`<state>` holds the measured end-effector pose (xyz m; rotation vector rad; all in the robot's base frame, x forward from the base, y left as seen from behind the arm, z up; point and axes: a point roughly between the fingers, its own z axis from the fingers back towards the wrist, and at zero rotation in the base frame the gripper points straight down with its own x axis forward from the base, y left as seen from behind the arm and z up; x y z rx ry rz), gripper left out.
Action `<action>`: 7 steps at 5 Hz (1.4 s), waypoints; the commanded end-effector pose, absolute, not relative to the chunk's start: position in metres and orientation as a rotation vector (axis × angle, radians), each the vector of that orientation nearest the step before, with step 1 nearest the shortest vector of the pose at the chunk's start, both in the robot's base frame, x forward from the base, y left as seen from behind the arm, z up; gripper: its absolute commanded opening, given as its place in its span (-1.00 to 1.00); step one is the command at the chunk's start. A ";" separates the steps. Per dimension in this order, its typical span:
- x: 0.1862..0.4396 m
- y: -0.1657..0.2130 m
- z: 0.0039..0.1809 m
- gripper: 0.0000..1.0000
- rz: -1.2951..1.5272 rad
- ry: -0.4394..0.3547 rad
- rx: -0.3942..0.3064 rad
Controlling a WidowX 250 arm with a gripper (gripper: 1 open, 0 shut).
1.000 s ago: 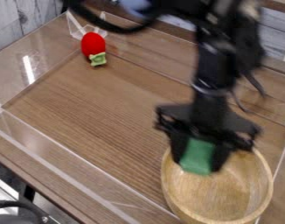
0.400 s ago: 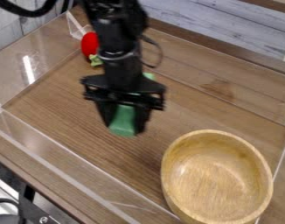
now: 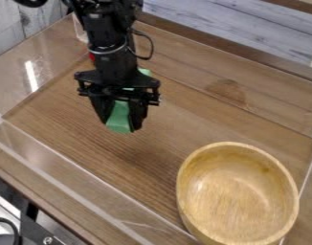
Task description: Remove the green block from the brown bowl and put it on the table
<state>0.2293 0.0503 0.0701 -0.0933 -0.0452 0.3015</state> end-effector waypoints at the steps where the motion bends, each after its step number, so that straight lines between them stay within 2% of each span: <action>1: 0.235 0.059 0.076 -1.00 0.350 -0.090 -0.076; 2: 0.232 0.064 0.072 -1.00 0.404 -0.089 -0.065; 4: 0.247 0.094 0.050 -1.00 0.424 -0.084 -0.057; 6: 0.252 0.089 0.065 -1.00 0.505 -0.078 -0.061; 7: 0.254 0.092 0.065 -1.00 0.484 -0.070 -0.064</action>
